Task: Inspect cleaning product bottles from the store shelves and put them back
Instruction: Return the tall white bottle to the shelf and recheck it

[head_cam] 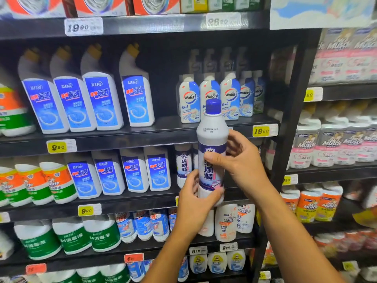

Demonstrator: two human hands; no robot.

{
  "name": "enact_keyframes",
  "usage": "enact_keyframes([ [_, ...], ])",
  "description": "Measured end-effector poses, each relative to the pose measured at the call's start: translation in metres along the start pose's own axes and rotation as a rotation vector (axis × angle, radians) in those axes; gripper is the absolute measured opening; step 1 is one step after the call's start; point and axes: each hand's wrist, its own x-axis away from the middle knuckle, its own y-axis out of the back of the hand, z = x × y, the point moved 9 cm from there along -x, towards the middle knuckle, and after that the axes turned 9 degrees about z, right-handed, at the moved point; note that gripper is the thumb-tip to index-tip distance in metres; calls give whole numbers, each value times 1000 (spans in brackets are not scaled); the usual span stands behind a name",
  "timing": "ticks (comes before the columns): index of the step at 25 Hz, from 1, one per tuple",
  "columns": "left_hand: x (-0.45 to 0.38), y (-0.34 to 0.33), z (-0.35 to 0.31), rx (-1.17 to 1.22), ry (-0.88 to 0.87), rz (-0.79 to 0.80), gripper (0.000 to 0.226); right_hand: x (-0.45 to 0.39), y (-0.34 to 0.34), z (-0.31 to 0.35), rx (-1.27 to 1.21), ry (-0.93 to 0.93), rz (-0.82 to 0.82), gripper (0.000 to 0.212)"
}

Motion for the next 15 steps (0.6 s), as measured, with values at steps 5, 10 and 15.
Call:
enact_keyframes([
  [5, -5, -15, -1, 391, 79, 385, 70, -16, 2, -7, -103, -120, 94, 49],
  [10, 8, -48, -13, 854, 217, 735, 75, -22, -14, -28, -480, -308, 225, 50],
  [15, -2, -29, -11, 673, 175, 591, 80, -31, 4, -7, -278, -165, 85, 42],
])
